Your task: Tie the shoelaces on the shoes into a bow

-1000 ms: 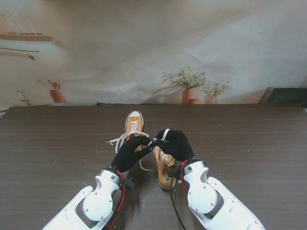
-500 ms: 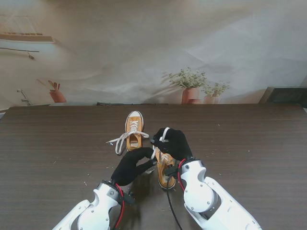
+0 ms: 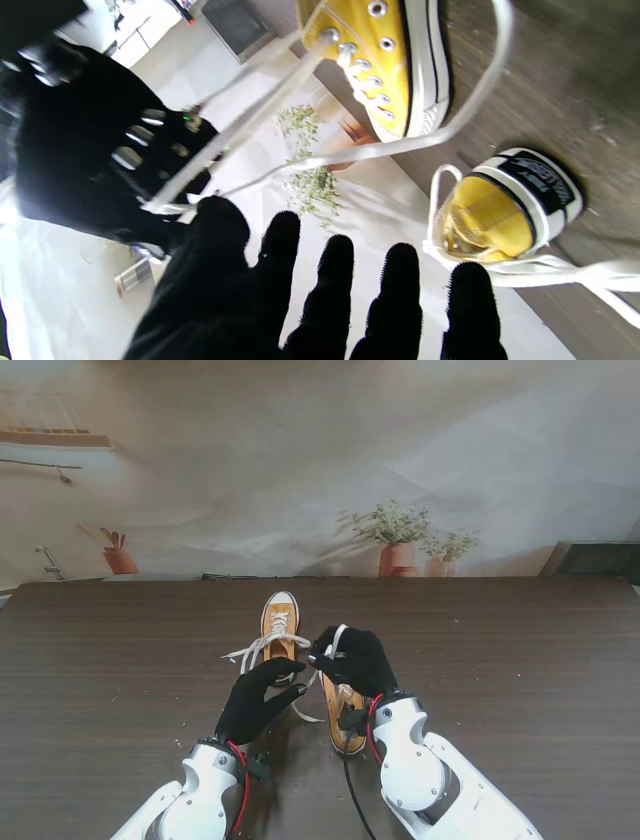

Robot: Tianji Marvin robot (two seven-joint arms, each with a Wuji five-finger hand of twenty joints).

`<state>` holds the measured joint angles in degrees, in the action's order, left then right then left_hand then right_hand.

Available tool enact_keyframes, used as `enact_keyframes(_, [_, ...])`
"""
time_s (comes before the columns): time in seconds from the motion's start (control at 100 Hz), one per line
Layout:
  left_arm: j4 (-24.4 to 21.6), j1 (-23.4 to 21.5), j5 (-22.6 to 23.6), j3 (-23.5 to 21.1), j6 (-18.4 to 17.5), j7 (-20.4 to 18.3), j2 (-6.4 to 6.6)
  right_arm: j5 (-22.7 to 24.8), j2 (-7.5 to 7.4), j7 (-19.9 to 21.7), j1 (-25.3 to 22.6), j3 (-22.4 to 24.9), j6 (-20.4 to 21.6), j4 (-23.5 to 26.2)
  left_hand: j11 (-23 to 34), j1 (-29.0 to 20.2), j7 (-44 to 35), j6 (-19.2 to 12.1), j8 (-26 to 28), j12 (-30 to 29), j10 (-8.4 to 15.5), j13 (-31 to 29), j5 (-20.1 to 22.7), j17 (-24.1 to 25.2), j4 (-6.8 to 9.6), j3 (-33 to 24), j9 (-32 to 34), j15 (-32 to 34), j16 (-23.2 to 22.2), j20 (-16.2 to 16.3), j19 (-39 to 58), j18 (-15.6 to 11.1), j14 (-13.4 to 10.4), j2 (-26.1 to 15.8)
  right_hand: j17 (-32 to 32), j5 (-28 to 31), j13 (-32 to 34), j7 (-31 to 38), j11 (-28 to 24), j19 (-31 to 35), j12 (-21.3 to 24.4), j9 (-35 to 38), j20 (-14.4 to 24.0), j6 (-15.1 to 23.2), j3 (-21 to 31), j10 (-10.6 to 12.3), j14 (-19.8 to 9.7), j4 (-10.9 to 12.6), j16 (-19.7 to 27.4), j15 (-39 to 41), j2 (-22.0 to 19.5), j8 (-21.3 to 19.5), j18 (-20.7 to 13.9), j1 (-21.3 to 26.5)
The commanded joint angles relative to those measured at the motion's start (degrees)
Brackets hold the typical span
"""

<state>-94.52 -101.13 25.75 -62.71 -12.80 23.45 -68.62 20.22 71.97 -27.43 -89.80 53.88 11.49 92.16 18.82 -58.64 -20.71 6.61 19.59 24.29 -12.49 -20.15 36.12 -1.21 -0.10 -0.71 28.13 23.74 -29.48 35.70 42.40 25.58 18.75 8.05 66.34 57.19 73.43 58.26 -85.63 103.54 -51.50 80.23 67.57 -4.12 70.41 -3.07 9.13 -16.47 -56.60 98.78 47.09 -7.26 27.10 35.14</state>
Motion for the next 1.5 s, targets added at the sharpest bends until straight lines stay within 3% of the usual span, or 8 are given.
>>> enact_keyframes(0.0, [0.83, 0.65, -2.63, -0.86, -0.25, -1.82, -0.15, -0.13, -0.21, 0.99, -0.43, 0.09, 0.64, 1.07, 1.2, -3.27, -1.2, -3.68, 1.61, 0.28, 0.17, -1.15, 2.16, -0.19, -1.21, -0.89, 1.08, 1.1, -0.63, 0.62, 1.05, -1.05, -0.33, -0.11, 1.82, -1.57, 1.34, -0.18, -1.39, 16.43, 0.59, 2.95, -0.31, -0.3, 1.83, -4.43, -1.94, -0.13, -0.41, 5.21, 1.83, 1.62, -1.57, 2.26])
enact_keyframes(0.26, [3.65, 2.1, -8.65, -1.56, -6.62, 2.59, -2.22, 0.44, -0.32, 0.81, -0.35, 0.27, 3.69, 0.83, 2.65, -3.88, -3.32, -5.8, 1.72, 0.8, 0.08, -2.37, 2.98, -0.72, -1.5, 0.65, 3.03, 2.57, -0.84, 0.63, 2.17, -0.29, -0.32, -1.37, 1.83, -1.52, 1.38, 0.05, -1.17, 16.43, 0.69, 2.96, -0.38, 0.16, 1.54, -4.31, -2.56, 0.23, -0.24, 5.14, 2.35, 2.28, -1.69, 3.55])
enact_keyframes(0.49, [4.61, 5.3, -5.99, -2.51, -3.04, 4.18, -2.34, -0.06, -0.74, 2.29, -0.79, 0.79, 7.96, 0.79, 4.3, -13.99, -10.67, -13.57, 0.46, 1.51, 1.54, -3.59, 4.58, -1.18, -0.17, 0.09, 5.58, 4.08, -0.7, 0.23, 4.73, -1.07, -1.19, 0.7, 1.84, -1.59, 1.4, 0.22, -1.28, 16.43, 0.75, 2.97, -0.59, 0.3, 1.26, -3.37, -2.83, 0.31, -0.06, 5.08, 2.14, 2.4, -2.02, 3.42])
enact_keyframes(0.6, [7.75, 8.96, -3.1, -1.42, -2.64, 4.4, -2.18, -0.36, -1.04, 3.37, -1.18, 1.12, 8.93, 1.37, 3.62, -12.6, -15.56, -17.02, -1.45, 8.23, 3.54, -5.47, 7.68, -2.35, -0.59, -10.15, 9.39, 5.68, -0.49, -0.56, 7.91, -1.37, -2.46, 6.78, 1.84, -1.79, 1.39, 0.16, -1.33, 16.43, 0.75, 2.97, -0.65, 0.25, 1.22, -3.06, -2.78, 0.27, 0.0, 5.07, 1.96, 2.46, -2.09, 3.04])
enact_keyframes(0.68, [10.64, 11.76, -1.91, 0.3, -3.22, 4.68, -2.22, -0.31, -1.17, 3.7, -1.41, 1.17, 9.51, 1.72, 6.31, -6.0, -16.07, -17.95, -2.05, 2.4, 4.31, -5.59, 8.46, -2.45, -2.41, -19.41, 8.67, 5.97, -0.09, -1.73, 9.17, -1.65, -2.94, 14.74, 1.84, -1.86, 1.39, 0.17, -1.35, 16.43, 0.75, 2.97, -0.68, 0.18, 1.19, -3.02, -2.73, 0.24, 0.04, 5.08, 1.87, 2.45, -2.11, 2.92])
enact_keyframes(0.82, [13.55, 14.59, -3.34, 3.61, -4.09, 3.06, -2.5, 0.18, -1.3, 3.7, -1.99, 1.19, 10.25, 2.32, 5.85, 13.55, -9.89, -9.71, -2.02, 1.57, 3.48, -4.12, 5.85, -1.69, -5.51, -32.01, 6.27, 4.86, 0.31, -2.33, 8.69, -1.53, -2.37, 22.48, 1.84, -1.9, 1.39, 0.19, -1.38, 16.43, 0.75, 2.96, -0.71, 0.15, 1.2, -2.84, -2.7, 0.22, 0.1, 5.06, 1.79, 2.45, -2.13, 2.75])
enact_keyframes(0.88, [14.53, 15.35, -3.35, 5.0, -3.75, 3.4, -2.76, 0.33, -1.37, 3.77, -2.24, 1.23, 10.39, 2.59, 5.88, 17.02, -9.75, -6.94, -1.25, 1.72, 3.34, -3.93, 5.21, -1.71, -4.64, -35.27, 5.53, 4.75, 0.25, -2.26, 8.63, -1.49, -2.41, 23.94, 1.83, -1.91, 1.39, 0.19, -1.38, 16.43, 0.75, 2.96, -0.72, 0.16, 1.23, -2.83, -2.71, 0.21, 0.13, 5.05, 1.74, 2.45, -2.13, 2.65])
enact_keyframes(1.49, [18.4, 15.61, -3.36, 8.31, -5.76, 4.05, -3.27, -0.59, -1.41, 4.39, -2.72, 1.05, 10.61, 2.89, 5.7, 22.85, -9.98, -4.59, 0.23, 1.74, 3.15, -3.71, 5.4, -2.02, -7.16, -39.26, 4.73, 4.31, 0.3, -2.53, 8.43, -1.13, -2.3, 29.87, 1.83, -1.91, 1.36, 0.38, -1.49, 16.43, 0.74, 2.96, -0.76, -0.09, 1.44, -2.62, -2.47, 0.09, 0.3, 5.13, 1.55, 2.31, -2.15, 2.36])
